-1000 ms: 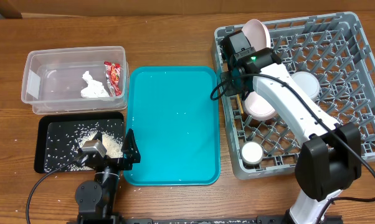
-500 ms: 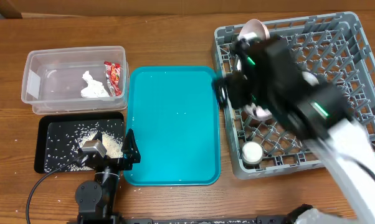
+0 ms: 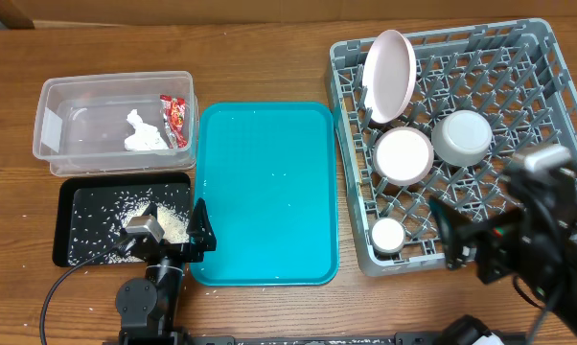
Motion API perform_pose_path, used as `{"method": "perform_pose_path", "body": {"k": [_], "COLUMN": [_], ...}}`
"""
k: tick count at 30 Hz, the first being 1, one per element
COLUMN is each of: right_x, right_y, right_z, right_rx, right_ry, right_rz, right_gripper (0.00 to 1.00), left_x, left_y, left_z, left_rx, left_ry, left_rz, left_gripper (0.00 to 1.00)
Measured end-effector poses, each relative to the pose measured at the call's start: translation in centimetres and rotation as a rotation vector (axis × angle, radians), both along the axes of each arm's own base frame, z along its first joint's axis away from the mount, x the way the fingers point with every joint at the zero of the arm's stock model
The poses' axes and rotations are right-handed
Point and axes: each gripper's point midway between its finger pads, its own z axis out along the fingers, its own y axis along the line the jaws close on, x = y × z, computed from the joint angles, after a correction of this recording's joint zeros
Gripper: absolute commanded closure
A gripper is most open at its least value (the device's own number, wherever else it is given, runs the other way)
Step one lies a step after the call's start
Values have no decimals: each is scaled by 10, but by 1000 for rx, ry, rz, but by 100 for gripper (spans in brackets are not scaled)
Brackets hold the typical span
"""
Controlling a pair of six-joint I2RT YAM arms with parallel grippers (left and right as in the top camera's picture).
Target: Sort waste into correct bins and load items into the dishwasher
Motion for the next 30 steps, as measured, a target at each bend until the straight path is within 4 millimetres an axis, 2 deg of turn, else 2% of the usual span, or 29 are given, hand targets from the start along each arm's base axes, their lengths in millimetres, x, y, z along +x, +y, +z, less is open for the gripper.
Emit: {"method": "perform_pose_path", "body": {"k": [3, 6, 8, 10, 14, 16, 19, 25, 30], "right_x": [11, 34, 47, 61, 54, 47, 38, 33, 45], "right_y": [-22, -32, -34, -32, -30, -32, -39, -49, -48], "right_z": [15, 7, -8, -54, -134, -157, -176, -201, -218], "right_rx": [56, 111, 128, 146, 140, 145, 166, 191, 202], "right_ry": [-110, -182, -196, -189, -114, -113, -182, -286, -329], "right_rz": [-126, -215, -232, -228, -205, -205, -225, -259, -256], "right_gripper": [0, 0, 0, 0, 0, 0, 0, 0, 0], "left_x": [0, 0, 0, 0, 0, 0, 0, 0, 0], "left_y": [0, 0, 0, 0, 0, 0, 0, 0, 0], "left_z": [0, 0, 0, 0, 0, 0, 0, 0, 0], "left_rx": [0, 0, 0, 0, 0, 0, 0, 0, 0], "left_ry": [0, 0, 1, 0, -1, 0, -1, -1, -1], "left_rz": [0, 0, 0, 0, 0, 0, 0, 0, 0], "left_gripper": [0, 0, 0, 0, 0, 0, 0, 0, 0]}}
